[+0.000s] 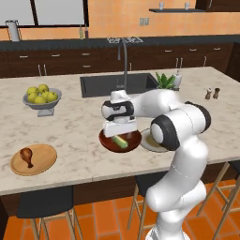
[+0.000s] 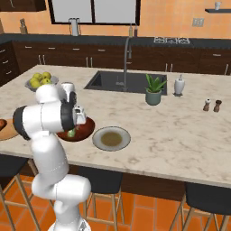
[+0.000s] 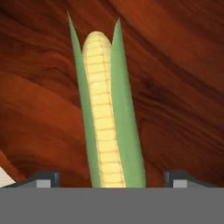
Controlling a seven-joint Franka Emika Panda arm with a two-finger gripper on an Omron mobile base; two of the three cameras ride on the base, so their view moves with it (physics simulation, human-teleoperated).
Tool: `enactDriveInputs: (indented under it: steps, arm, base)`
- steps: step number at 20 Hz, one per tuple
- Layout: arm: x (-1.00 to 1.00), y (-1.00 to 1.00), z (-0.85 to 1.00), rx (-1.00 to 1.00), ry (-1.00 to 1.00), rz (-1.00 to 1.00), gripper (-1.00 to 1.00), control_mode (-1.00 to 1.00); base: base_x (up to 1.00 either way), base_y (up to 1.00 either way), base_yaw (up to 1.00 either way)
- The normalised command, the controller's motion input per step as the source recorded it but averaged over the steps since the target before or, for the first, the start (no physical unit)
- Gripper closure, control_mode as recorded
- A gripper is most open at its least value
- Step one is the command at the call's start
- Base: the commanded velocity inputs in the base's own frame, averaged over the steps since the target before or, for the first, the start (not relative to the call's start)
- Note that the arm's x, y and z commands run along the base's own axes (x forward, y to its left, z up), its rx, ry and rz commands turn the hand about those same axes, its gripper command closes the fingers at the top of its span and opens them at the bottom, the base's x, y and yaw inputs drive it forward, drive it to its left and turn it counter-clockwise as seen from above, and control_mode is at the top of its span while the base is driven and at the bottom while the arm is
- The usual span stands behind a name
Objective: Pick the chicken drumstick and corn from their plates and place them in the bowl. Then put the bowl in the fridge.
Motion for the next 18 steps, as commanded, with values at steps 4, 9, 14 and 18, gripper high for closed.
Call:
enactDriveInputs:
  steps: [4,9,14,18]
  arm:
    - [-0.73,-0.29,0.91,0.00,-0.10,-0.01,-1.00,-1.00]
    - [-1.00,-0.24,0.75,0.00,-0.01,-0.10,-1.00,-1.00]
    - [-0.97,-0.16,0.02,0.00,-0.03,-0.12,-1.00,-1.00]
    - [-0.39,-0.06,0.00,0.00,-0.02,-0.01,-1.00,-1.00]
  base:
    - [0.00,0.00,0.00]
    - [0.00,0.00,0.00]
    - [0.00,0.00,0.00]
    - [0.00,0.00,0.00]
